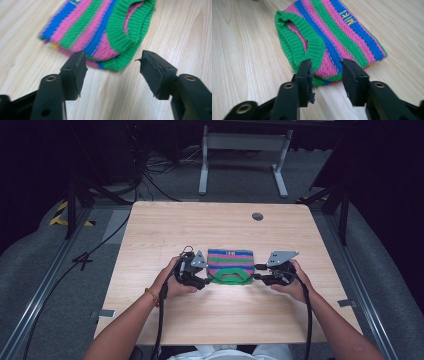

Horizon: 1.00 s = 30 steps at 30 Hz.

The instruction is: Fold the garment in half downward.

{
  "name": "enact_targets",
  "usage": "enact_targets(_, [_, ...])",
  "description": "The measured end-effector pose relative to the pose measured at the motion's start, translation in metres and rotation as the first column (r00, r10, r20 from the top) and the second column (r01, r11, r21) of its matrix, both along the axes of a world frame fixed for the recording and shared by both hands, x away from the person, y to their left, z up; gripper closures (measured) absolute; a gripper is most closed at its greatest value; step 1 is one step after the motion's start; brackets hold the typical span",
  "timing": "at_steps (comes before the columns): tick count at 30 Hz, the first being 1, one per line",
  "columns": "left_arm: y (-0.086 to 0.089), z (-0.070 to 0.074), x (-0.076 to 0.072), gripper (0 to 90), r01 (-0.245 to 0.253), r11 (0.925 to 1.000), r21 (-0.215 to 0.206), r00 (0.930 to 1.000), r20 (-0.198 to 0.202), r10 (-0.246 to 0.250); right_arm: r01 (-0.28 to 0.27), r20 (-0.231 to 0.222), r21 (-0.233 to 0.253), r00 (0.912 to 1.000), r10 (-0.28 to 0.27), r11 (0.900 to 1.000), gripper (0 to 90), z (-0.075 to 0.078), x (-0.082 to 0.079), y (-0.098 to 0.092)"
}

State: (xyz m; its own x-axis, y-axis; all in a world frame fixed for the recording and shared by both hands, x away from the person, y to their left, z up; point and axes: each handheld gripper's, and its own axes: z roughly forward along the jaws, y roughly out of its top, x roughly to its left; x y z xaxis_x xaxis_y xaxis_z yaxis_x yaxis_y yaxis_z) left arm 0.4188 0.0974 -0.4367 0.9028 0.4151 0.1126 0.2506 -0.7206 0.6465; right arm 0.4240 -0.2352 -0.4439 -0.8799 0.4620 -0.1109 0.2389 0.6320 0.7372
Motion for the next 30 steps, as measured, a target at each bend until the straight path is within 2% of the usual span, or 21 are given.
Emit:
enact_targets(1, [0.006,0.003,-0.003,32.8,-0.006,0.9998,0.02,1.0,-0.001,0.006,0.01,0.004,-0.017,0.9999,-0.01,1.0,54.1,0.002,-0.003,-0.003])
enact_targets(3, [0.008,0.004,-0.005,31.7,-0.007,0.9995,0.031,1.0,0.006,0.007,0.017,0.008,-0.017,0.9998,-0.017,1.0,52.7,0.002,-0.005,-0.005])
enact_targets(6, [0.019,0.004,-0.014,27.9,-0.025,0.9951,0.096,0.9996,0.017,0.023,0.05,0.019,-0.042,0.9986,-0.049,0.998,45.8,0.004,-0.009,-0.014])
enact_targets(8, [0.025,0.004,-0.018,26.8,-0.025,0.994,0.106,0.9996,0.014,0.024,0.064,0.021,-0.044,0.9978,-0.063,0.997,41.7,0.005,-0.011,-0.021])
enact_targets(9, [0.025,0.004,-0.018,25.5,-0.025,0.994,0.106,0.9996,0.014,0.024,0.077,0.027,-0.052,0.9967,-0.076,0.996,40.7,0.005,-0.012,-0.024])
enact_targets(11, [0.037,0.005,-0.025,24.8,-0.04,0.9927,0.114,0.9992,0.012,0.039,0.099,0.033,-0.062,0.9948,-0.097,0.993,36.3,0.005,-0.015,-0.03])
enact_targets(14, [0.052,0.007,-0.032,23.1,-0.063,0.991,0.118,0.998,0.017,0.061,0.12,0.043,-0.076,0.9922,-0.117,0.99,34.5,0.004,-0.02,-0.04])
enact_targets(15, [0.052,0.007,-0.032,23.1,-0.063,0.991,0.118,0.998,0.017,0.061,0.12,0.043,-0.076,0.9922,-0.117,0.99,34.5,0.004,-0.02,-0.04])
enact_targets(18, [0.069,0.005,-0.039,23.1,-0.103,0.9875,0.12,0.9946,0.027,0.1,0.156,0.05,-0.06,0.9868,-0.154,0.986,32.4,0.002,-0.027,-0.058])
enact_targets(19, [0.069,0.005,-0.039,23.1,-0.103,0.9875,0.12,0.9946,0.027,0.1,0.168,0.047,-0.057,0.9852,-0.165,0.984,32.2,0.002,-0.028,-0.061])
enact_targets(21, [0.082,-0.001,-0.044,23.1,-0.134,0.9838,0.119,0.9909,0.02,0.133,0.191,0.051,-0.057,0.9808,-0.188,0.98,30.5,0.001,-0.032,-0.071])
enact_targets(23, [0.086,-0.003,-0.045,23.1,-0.146,0.9815,0.124,0.9893,0.019,0.145,0.217,0.062,-0.065,0.975,-0.213,0.974,29.3,0.0,-0.034,-0.078])
enact_targets(26, [0.104,-0.012,-0.051,23.0,-0.186,0.9746,0.125,0.9824,0.004,0.187,0.245,0.049,-0.068,0.9691,-0.242,0.967,29.0,-0.004,-0.039,-0.091])
enact_targets(30, [0.113,-0.017,-0.054,22.5,-0.198,0.973,0.118,0.9798,-0.004,0.2,0.268,0.038,-0.057,0.9633,-0.266,0.962,28.4,-0.008,-0.042,-0.103])
